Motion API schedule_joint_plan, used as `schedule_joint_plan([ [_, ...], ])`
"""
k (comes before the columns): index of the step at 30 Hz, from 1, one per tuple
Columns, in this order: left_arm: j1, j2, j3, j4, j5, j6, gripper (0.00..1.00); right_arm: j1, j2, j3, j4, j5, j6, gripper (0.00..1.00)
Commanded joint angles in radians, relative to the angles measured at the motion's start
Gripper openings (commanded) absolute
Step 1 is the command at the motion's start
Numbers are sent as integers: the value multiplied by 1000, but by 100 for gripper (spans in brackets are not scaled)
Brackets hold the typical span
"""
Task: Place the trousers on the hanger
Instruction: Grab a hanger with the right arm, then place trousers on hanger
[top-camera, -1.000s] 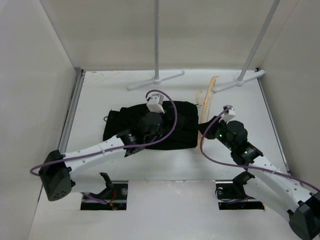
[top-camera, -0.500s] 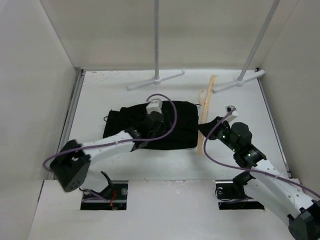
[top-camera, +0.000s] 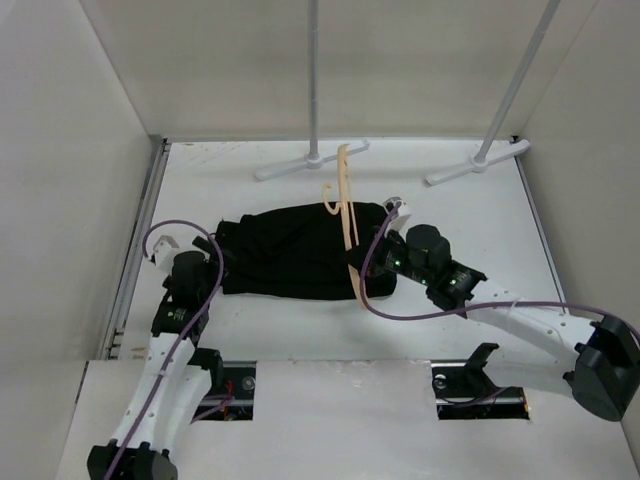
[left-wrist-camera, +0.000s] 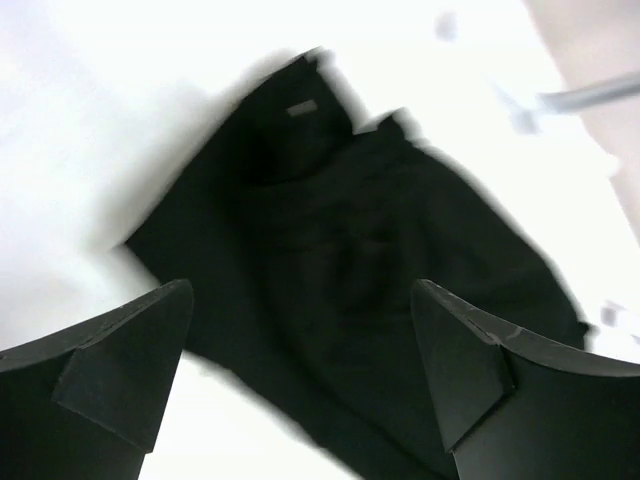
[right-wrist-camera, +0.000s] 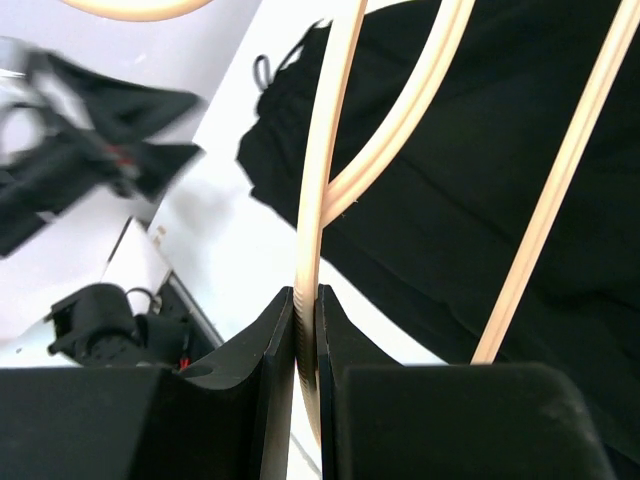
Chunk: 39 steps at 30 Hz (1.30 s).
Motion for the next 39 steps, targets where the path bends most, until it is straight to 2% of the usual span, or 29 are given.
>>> schedule_joint_plan([
  [1,115,27,-65,-70,198,-44,91,26,19,75,116,-12,-41,7],
  [4,180,62,-126,33,341,-79,93,46,33,87,119,-26,-61,7],
  [6,207,83,-151,62,372,-101,94,49,34,78,128,-28,-62,7],
  [11,229,135,-188,131,343,-141,94,51,31,38,176,-43,-50,7],
  [19,205,359,-165,341,263,-162,91,66,57,47,185,-35,-49,7],
  [24,182,487,-149,453,205,-176,80,68,50,40,184,-29,-47,7],
  [26,169,530,-152,507,186,-178,69,69,42,31,184,-28,-46,7],
  [29,168,557,-166,551,165,-176,44,72,25,9,181,-15,-44,7],
  [30,169,559,-169,559,165,-174,41,72,21,3,181,-12,-44,7],
  [32,165,533,-174,539,160,-164,48,72,13,-9,175,-6,-42,7],
  [34,155,461,-183,475,136,-147,65,72,-5,-25,168,-3,-42,7],
  [36,152,343,-191,380,91,-107,86,61,-30,-41,161,3,-42,7],
  [39,151,106,-177,202,12,-47,100,25,-85,-63,118,17,-44,7],
])
